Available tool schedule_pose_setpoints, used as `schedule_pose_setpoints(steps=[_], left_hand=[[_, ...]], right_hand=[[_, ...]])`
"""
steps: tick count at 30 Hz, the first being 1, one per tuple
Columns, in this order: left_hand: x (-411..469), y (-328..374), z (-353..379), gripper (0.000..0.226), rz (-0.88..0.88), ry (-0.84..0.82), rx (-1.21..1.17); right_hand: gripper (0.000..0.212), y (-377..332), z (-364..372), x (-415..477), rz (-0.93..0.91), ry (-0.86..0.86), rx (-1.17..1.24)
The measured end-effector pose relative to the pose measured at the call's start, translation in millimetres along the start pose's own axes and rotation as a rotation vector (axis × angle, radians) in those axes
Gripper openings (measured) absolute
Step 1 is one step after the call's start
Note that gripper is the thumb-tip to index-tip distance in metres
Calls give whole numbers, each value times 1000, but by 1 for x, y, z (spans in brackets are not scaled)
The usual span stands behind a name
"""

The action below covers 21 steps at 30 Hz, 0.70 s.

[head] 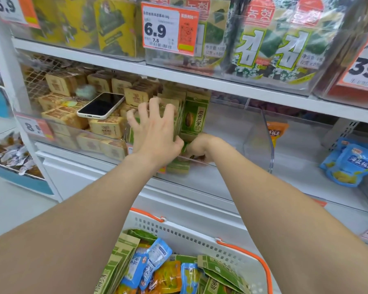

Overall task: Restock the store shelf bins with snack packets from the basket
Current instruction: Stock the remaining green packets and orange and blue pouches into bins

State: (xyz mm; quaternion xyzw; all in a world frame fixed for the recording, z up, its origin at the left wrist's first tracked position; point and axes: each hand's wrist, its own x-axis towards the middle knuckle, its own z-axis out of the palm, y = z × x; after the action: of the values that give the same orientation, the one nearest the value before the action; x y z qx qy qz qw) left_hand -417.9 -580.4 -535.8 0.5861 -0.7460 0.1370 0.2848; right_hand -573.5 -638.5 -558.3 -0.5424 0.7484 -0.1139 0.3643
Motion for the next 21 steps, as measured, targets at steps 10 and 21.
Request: schedule_pose_setpoints(steps=[10,21], left_hand=[[2,0,6,56,-24,44,6],[0,-6,6,57,6,27,-5]], right_hand=[[8,0,-28,5,-34,203,-38],[35,-6,-33,14,-161,670,266]])
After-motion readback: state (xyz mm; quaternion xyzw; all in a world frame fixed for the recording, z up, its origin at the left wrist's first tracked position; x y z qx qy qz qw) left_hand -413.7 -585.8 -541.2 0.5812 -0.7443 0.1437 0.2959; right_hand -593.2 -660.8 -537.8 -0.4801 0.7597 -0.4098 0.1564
